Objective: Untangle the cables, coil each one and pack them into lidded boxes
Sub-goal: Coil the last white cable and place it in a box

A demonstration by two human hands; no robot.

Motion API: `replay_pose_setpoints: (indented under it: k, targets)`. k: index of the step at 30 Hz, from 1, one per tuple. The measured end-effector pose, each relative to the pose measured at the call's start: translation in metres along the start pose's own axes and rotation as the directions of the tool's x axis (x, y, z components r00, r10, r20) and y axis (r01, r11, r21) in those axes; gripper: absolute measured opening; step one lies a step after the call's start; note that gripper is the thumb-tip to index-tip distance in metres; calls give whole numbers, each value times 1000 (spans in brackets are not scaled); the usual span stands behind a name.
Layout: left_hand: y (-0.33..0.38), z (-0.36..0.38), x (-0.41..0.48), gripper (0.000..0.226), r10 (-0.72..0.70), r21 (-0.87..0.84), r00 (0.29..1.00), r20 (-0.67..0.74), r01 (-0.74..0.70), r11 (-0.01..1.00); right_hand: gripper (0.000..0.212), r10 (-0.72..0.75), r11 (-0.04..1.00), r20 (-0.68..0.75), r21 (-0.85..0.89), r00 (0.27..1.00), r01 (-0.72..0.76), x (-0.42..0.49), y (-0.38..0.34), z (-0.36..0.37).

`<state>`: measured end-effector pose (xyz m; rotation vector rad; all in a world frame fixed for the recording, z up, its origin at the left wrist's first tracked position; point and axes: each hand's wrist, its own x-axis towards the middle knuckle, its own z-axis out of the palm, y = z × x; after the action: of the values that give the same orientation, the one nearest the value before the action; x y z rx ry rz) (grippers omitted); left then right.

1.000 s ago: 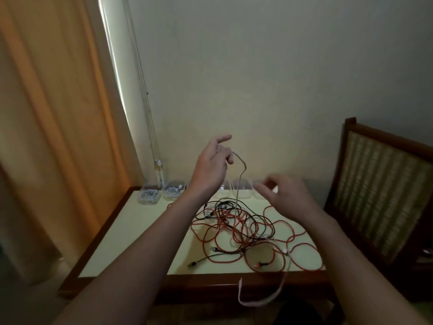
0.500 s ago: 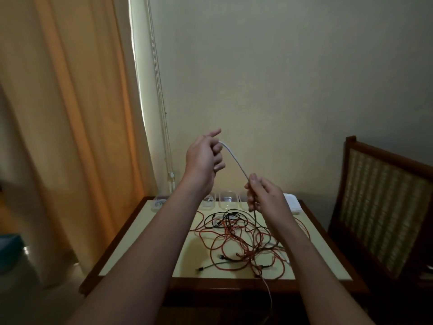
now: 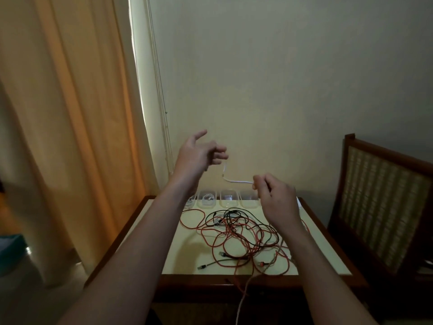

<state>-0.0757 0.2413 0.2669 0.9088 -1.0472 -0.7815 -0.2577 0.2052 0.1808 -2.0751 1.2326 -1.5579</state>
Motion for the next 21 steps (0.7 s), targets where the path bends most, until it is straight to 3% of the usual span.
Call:
replay_pose_setpoints:
  k: [6, 9, 11, 15, 18, 21]
  targets:
    - [-19, 14, -23, 41, -8, 298, 981, 194, -52, 953, 33, -226, 969, -16, -101, 974, 223, 19, -22, -11]
    - [-25, 22, -30, 32, -89, 290, 959, 270, 8, 957, 32, -268, 958, -23, -107, 963, 265, 25, -26, -12]
    - [-27, 26, -31, 27, -171, 252, 943, 286, 99, 963, 31, -252, 965, -22, -80, 967, 250, 26, -29, -13]
    - [-25, 27, -30, 27, -295, -9, 902, 316, 314, 949, 27, -124, 991, -27, 55, 992, 126, 21, -33, -16]
    - [-22, 21, -24, 32, -300, -113, 906, 299, 346, 931, 32, 21, 988, 22, 154, 1000, -24, 16, -29, -20]
    - [-21, 19, -21, 33, -312, -69, 906, 287, 344, 936, 31, 54, 978, 47, 198, 997, -63, 13, -29, -20]
